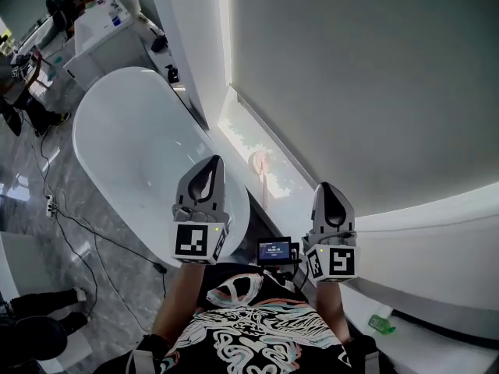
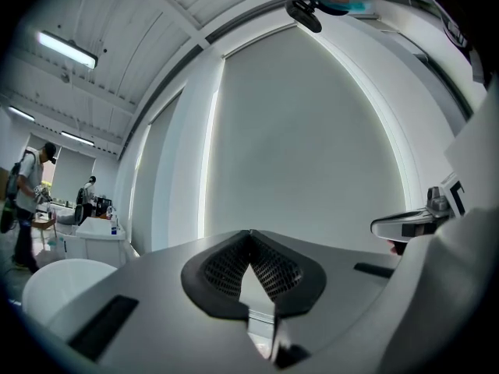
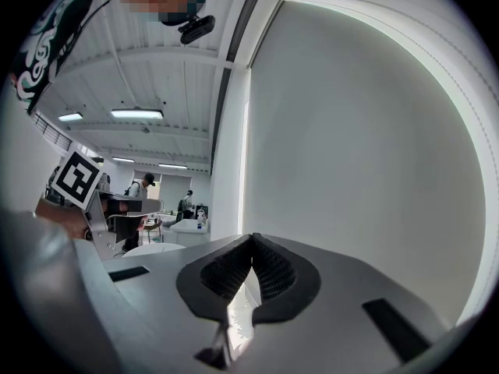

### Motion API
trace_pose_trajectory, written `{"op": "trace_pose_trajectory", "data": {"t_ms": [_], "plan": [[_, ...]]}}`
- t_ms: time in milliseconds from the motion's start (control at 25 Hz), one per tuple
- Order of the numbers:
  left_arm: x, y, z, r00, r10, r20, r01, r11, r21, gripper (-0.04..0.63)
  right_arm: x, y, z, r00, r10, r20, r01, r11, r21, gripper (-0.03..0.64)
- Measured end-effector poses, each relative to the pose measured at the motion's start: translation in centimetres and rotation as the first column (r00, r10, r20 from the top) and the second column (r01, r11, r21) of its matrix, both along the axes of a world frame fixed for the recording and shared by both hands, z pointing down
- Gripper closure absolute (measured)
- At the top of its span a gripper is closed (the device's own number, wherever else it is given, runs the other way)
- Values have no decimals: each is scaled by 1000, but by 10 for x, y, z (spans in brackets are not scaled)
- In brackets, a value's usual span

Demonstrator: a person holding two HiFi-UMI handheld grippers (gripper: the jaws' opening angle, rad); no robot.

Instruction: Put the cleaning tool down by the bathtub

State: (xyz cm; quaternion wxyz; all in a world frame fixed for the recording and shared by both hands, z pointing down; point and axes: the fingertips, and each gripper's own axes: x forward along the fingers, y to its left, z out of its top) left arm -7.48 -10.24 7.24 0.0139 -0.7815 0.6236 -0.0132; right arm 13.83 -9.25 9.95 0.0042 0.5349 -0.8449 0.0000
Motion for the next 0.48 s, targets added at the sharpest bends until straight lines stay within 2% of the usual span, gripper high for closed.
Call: {"op": "trace_pose_trajectory", "data": {"t_ms": [480], "plan": [[-1,33,-11,1000,13,4,-13,1000,-1,580,-2,37,-20,1000,11,16,-12,1000,21,591]]}}
